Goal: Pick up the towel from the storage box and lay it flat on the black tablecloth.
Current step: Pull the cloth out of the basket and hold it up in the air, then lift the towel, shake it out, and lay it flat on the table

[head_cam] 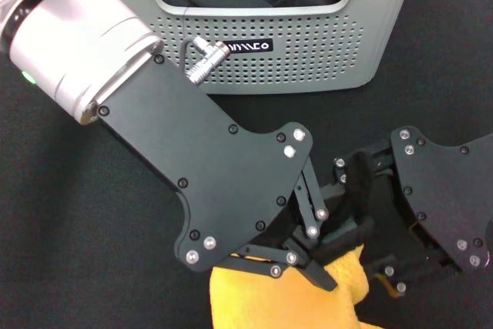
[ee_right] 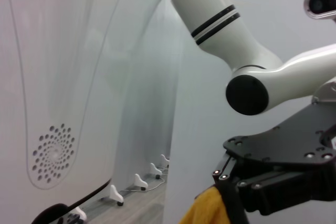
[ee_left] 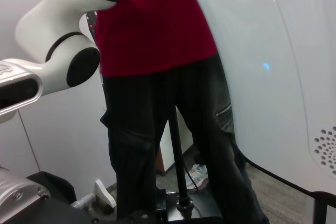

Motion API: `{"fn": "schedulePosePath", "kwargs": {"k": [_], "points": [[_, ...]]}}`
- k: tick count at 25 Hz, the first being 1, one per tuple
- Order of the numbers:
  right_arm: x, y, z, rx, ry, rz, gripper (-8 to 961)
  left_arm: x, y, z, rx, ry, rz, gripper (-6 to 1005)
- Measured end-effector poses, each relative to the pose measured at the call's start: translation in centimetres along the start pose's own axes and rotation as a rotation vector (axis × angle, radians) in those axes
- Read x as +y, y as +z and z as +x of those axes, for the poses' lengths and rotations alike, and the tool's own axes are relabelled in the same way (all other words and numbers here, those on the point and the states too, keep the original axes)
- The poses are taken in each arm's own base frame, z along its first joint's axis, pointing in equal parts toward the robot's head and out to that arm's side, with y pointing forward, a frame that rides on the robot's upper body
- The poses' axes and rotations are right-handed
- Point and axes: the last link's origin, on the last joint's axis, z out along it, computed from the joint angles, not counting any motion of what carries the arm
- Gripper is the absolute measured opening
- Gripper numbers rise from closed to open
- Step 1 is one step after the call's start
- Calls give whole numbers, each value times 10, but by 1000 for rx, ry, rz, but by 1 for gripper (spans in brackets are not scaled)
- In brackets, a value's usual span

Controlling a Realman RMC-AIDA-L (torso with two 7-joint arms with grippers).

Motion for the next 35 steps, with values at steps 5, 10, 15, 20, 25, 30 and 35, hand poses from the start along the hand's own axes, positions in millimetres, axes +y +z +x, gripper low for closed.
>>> {"fn": "schedulePosePath", "kwargs": {"k": [5, 10, 15, 20, 25, 30, 35], "points": [[0, -4, 1, -9, 19, 28, 567, 0, -2, -2, -3, -13, 8, 25], [0, -10, 1, -14, 34, 58, 309, 0, -3, -5, -9, -27, 10, 25], [1, -11, 2, -12, 39, 63, 232, 1, -3, -6, -9, -29, 11, 26], [2, -12, 3, -6, 38, 65, 114, 1, -6, -7, 2, -31, 34, 27], [3, -22, 4, -16, 33, 119, 80, 0, -16, -13, 30, -62, 124, 28], [3, -35, 1, -50, 33, 215, 68, 1, -22, -23, 66, -105, 200, 29], [-5, -49, -12, -100, 11, 327, 63, 2, -17, -31, 62, -112, 227, 30]]}}
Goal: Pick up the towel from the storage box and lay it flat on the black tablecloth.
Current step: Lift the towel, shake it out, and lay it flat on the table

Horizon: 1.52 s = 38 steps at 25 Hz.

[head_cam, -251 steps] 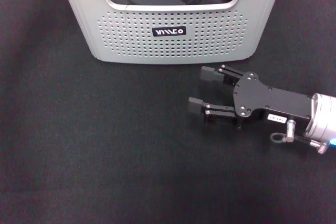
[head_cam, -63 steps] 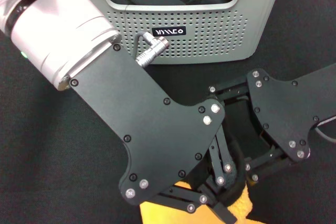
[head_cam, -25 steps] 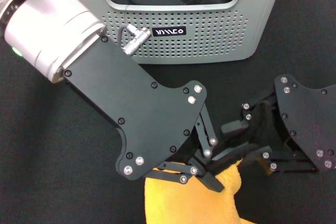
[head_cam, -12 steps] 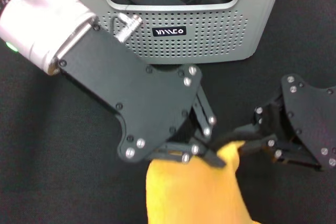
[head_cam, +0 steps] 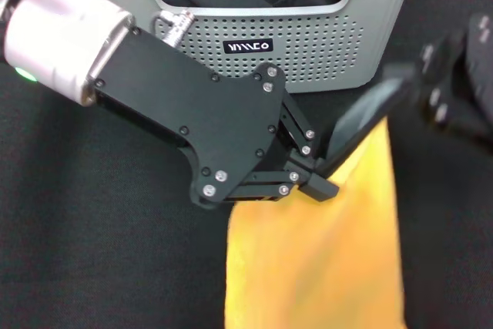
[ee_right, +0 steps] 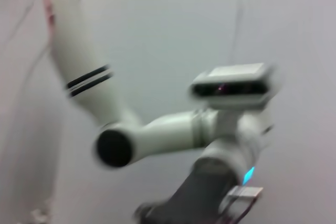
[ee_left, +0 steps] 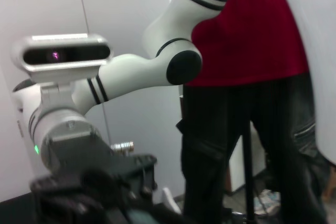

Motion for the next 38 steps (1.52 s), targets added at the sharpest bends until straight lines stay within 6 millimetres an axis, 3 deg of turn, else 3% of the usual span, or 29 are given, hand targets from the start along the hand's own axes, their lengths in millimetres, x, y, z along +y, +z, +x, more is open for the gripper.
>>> {"fn": "schedulePosePath", "kwargs": {"k": [7, 17, 38], "points": [[-17, -7, -32, -44, -46, 83, 63, 1, 2, -18, 49, 37, 155, 31], [-30, -4, -59, -81, -82, 156, 62, 13, -15, -44, 250, 67, 443, 32], [-44, 13, -77, -192, -40, 202, 61, 21, -7, -81, 315, -52, 487, 31]]}}
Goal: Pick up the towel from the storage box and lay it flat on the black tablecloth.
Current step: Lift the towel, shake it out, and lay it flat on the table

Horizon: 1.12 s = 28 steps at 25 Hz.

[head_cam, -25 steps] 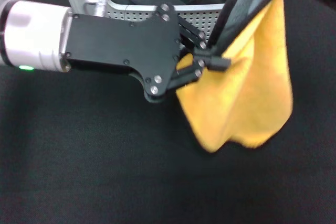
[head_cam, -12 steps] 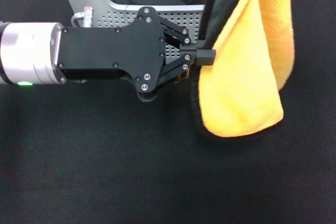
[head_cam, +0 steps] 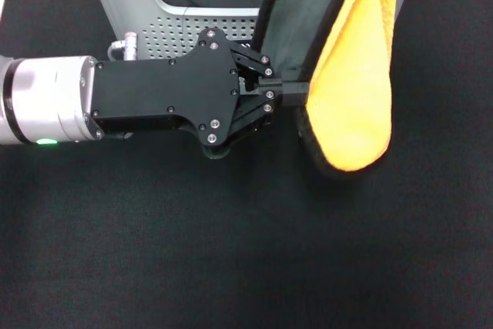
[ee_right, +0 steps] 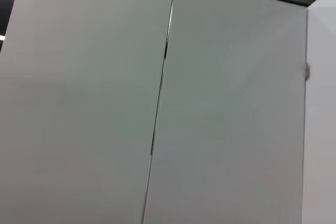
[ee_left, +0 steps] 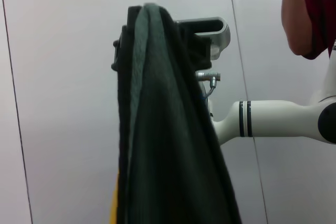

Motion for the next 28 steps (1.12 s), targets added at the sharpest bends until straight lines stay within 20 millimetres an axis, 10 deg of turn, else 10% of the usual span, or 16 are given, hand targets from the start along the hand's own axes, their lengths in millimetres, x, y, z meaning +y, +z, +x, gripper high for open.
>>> {"fn": "schedulePosePath", "kwargs": {"k": [28], "points": [[-13, 29, 15, 89, -55, 45, 66, 1, -7, -24, 124, -198, 120, 77]]}}
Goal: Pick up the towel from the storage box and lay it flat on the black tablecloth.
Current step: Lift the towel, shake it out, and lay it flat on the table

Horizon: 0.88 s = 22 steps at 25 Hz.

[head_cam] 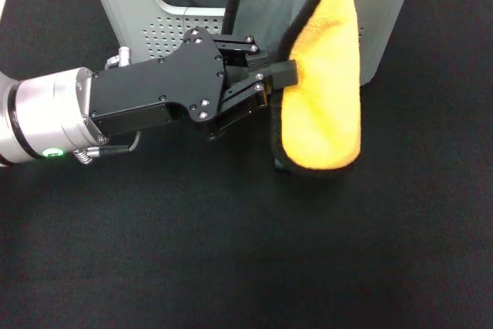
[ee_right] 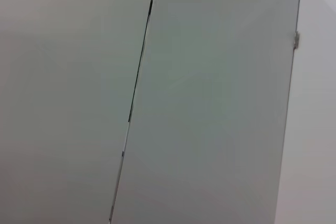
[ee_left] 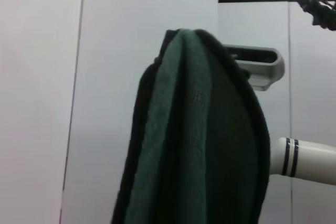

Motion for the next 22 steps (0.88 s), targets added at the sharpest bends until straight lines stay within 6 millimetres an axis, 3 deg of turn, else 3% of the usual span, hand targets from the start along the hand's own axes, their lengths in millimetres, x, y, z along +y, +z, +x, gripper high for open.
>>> {"fn": "schedulePosePath", "kwargs": {"k": [4, 22], "points": [[-3, 3, -3, 0, -25, 12, 67, 0, 1, -5, 9, -26, 10, 162], [0, 0, -16, -1, -94, 42, 71, 2, 3, -13, 4, -55, 0, 156]]}}
